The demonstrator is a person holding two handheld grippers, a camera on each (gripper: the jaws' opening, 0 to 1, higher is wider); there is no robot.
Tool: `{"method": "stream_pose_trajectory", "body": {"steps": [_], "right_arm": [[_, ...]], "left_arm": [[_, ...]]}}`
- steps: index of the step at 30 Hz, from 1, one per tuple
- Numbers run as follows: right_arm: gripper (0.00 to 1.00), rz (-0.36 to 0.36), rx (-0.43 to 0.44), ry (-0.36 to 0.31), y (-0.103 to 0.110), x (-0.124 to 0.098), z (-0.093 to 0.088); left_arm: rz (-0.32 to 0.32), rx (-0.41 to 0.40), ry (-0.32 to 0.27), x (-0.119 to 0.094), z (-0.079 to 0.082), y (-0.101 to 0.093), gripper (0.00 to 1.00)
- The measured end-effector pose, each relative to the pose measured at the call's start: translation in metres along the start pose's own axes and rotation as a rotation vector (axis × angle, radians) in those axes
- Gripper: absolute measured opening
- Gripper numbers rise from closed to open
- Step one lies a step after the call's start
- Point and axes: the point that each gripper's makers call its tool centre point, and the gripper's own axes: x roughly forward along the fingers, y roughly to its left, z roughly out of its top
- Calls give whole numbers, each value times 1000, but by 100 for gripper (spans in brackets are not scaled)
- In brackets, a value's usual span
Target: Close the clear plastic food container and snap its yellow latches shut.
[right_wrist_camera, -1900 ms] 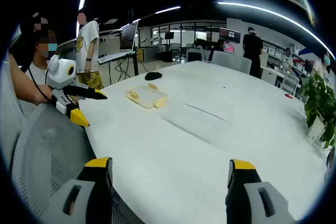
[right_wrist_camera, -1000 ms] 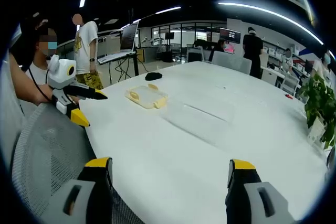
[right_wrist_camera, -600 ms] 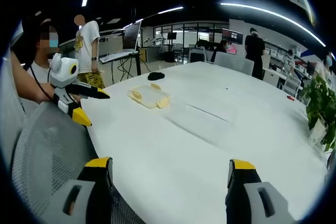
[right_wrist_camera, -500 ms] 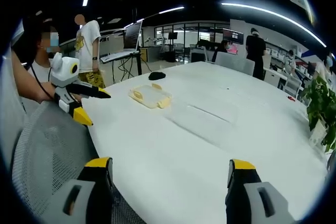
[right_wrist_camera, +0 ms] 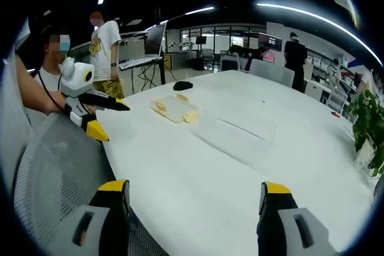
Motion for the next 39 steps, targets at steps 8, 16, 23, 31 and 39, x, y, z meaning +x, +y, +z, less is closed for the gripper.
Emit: {"method": "stream_pose_trajectory", "body": {"steps": [8, 16, 23, 31, 39], "right_arm": [[89, -4, 6, -2, 0, 0, 0], [89, -4, 6, 0, -1, 0, -1], [89, -4, 5, 1, -2, 1, 0], [89, -8, 9, 2, -2, 1, -1], [88, -18, 11, 1, -3, -1, -2]], "left_arm": [[-2, -1, 2, 0, -2, 1, 88], [-3, -1, 3, 0, -1, 0, 88], [-3, -1, 4, 1, -1, 0, 88], [-4, -4, 2, 1, -1, 0, 88], [-9, -3, 0, 0, -1, -1, 88]]}}
